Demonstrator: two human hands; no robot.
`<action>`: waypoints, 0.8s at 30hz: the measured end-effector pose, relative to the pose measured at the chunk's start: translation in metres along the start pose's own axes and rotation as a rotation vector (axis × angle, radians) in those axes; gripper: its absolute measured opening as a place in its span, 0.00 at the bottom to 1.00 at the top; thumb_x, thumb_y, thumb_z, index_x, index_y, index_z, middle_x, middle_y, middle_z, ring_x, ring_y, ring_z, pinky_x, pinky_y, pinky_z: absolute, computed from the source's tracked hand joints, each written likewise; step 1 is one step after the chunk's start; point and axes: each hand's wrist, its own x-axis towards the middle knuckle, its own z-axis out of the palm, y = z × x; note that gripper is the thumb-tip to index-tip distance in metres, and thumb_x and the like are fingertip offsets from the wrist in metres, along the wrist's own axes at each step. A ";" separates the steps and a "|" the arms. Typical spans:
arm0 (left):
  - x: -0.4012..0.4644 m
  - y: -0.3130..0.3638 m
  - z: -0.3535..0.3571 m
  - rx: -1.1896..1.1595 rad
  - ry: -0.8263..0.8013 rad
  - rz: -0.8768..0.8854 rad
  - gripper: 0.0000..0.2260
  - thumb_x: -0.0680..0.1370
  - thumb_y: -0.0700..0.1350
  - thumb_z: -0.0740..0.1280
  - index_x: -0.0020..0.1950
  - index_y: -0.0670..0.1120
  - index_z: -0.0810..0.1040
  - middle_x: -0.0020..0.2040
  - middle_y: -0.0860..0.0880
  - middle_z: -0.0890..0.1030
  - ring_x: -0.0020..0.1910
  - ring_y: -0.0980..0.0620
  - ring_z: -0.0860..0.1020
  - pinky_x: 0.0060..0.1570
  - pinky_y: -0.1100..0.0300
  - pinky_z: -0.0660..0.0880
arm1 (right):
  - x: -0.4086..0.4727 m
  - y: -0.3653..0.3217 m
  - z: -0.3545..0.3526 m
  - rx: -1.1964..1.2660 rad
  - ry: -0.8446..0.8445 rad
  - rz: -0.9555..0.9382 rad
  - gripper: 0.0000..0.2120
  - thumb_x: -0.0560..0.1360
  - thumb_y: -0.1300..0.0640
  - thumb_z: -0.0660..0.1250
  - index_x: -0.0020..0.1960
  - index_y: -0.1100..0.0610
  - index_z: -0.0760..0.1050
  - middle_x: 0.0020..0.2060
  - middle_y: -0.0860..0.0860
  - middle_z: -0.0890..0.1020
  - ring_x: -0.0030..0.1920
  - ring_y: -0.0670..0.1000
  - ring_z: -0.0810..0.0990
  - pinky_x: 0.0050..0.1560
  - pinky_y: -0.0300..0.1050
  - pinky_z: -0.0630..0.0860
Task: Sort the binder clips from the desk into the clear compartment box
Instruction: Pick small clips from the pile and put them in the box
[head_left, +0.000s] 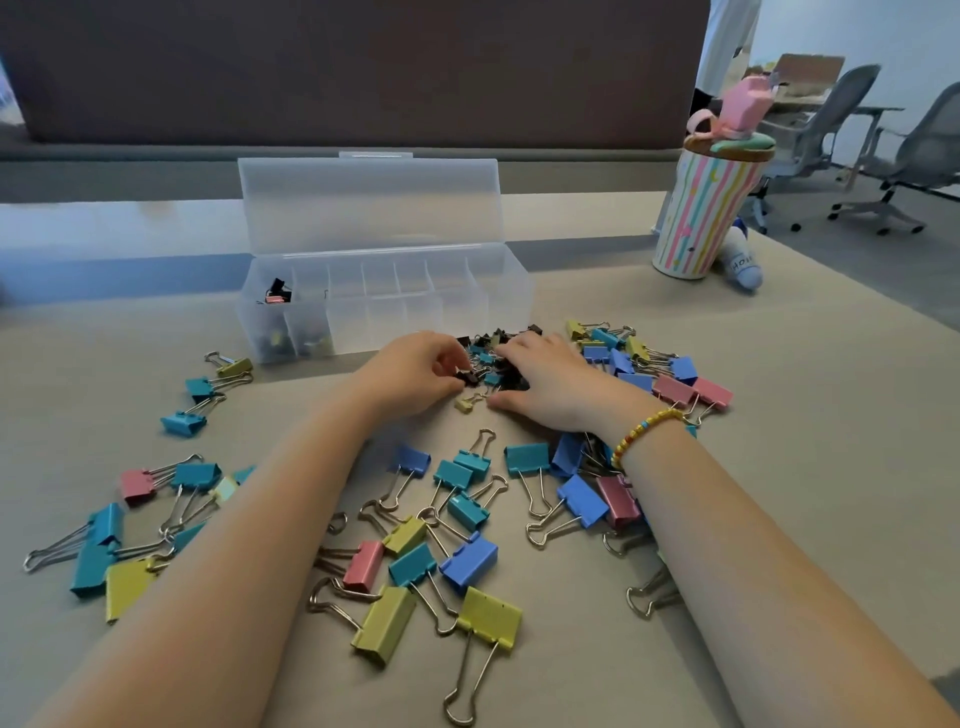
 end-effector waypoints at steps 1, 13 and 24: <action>0.000 0.000 0.001 -0.039 -0.006 -0.008 0.14 0.76 0.42 0.66 0.61 0.47 0.74 0.52 0.49 0.75 0.45 0.56 0.73 0.47 0.65 0.69 | 0.000 0.000 0.000 0.003 0.003 0.000 0.32 0.77 0.44 0.61 0.76 0.53 0.54 0.73 0.52 0.60 0.72 0.55 0.56 0.71 0.51 0.56; -0.007 0.007 -0.004 0.057 -0.157 -0.005 0.24 0.76 0.51 0.66 0.70 0.50 0.66 0.65 0.47 0.66 0.57 0.54 0.70 0.57 0.64 0.66 | -0.005 0.006 -0.002 0.004 -0.039 0.056 0.33 0.75 0.40 0.61 0.74 0.54 0.57 0.72 0.53 0.59 0.72 0.56 0.55 0.71 0.53 0.56; -0.001 0.004 0.008 0.114 -0.014 0.047 0.13 0.79 0.47 0.62 0.61 0.45 0.72 0.61 0.45 0.69 0.50 0.54 0.69 0.53 0.64 0.66 | 0.000 0.003 0.005 0.036 0.030 0.049 0.26 0.76 0.43 0.61 0.69 0.54 0.63 0.66 0.54 0.65 0.67 0.54 0.62 0.66 0.50 0.64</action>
